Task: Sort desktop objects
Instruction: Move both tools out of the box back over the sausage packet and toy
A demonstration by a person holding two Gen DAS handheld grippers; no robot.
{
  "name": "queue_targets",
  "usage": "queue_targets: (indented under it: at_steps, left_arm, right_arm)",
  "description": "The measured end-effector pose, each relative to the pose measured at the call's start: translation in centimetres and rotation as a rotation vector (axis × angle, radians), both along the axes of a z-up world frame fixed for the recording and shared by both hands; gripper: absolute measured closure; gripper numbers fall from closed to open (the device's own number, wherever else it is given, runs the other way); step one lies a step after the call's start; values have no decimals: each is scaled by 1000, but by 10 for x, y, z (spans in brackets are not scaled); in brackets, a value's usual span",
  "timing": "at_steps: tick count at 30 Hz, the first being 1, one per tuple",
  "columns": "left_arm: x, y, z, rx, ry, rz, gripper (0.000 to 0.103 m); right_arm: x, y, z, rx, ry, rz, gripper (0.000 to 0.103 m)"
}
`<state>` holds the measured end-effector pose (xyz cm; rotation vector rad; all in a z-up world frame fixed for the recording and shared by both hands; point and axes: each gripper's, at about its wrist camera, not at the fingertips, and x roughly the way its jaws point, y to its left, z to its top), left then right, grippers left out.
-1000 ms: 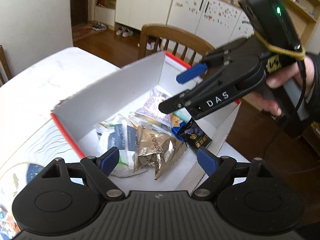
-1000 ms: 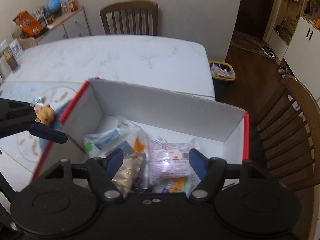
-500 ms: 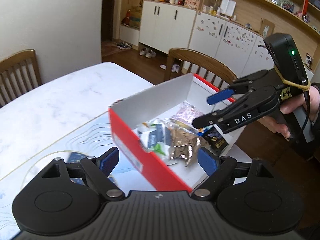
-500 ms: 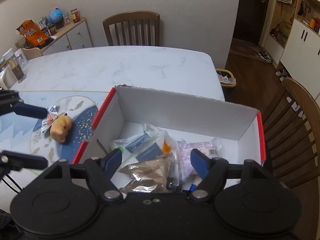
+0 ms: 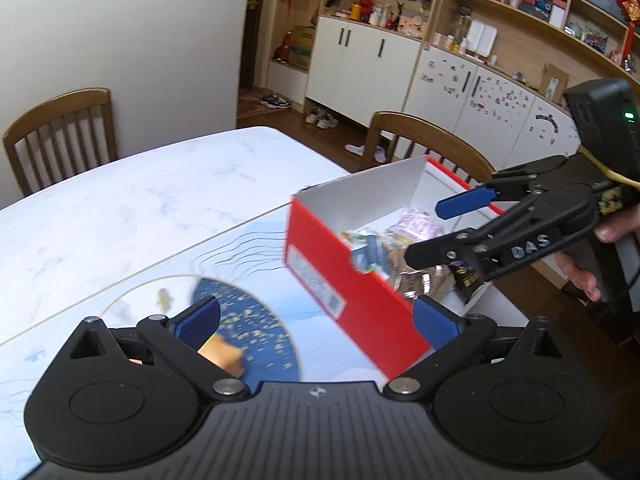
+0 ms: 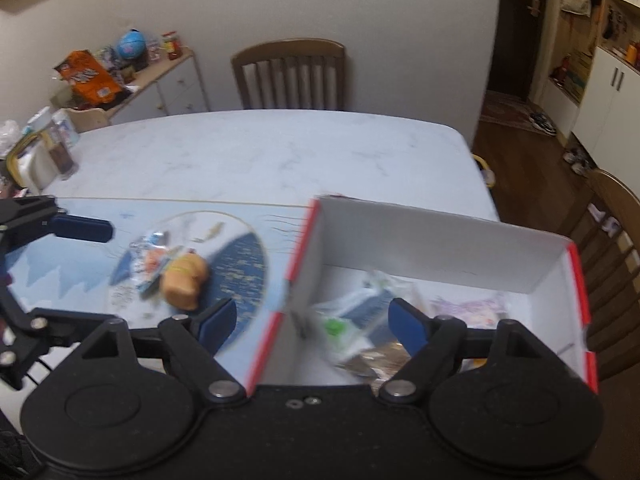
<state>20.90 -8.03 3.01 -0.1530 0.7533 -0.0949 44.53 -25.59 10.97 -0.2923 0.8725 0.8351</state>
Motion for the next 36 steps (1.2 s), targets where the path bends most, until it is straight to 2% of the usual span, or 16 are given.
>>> queue_targets:
  at_steps: [11,20,27,36]
  left_arm:
    - [-35,57,-10,9,-4,94,0]
    - [-53,100,-32,-11,26,153,0]
    - [-59,125,-49,-12,31,177,0]
    - [-56,141,-81,20,54,147,0]
  right_arm:
    - [-31,49,-1,83,50,20,12]
    - [-54,92,-14,1,6,52,11]
    - [-63,113,-23,-23,-4,60,11]
    - [-64,142,-41,-73,-13,88,11]
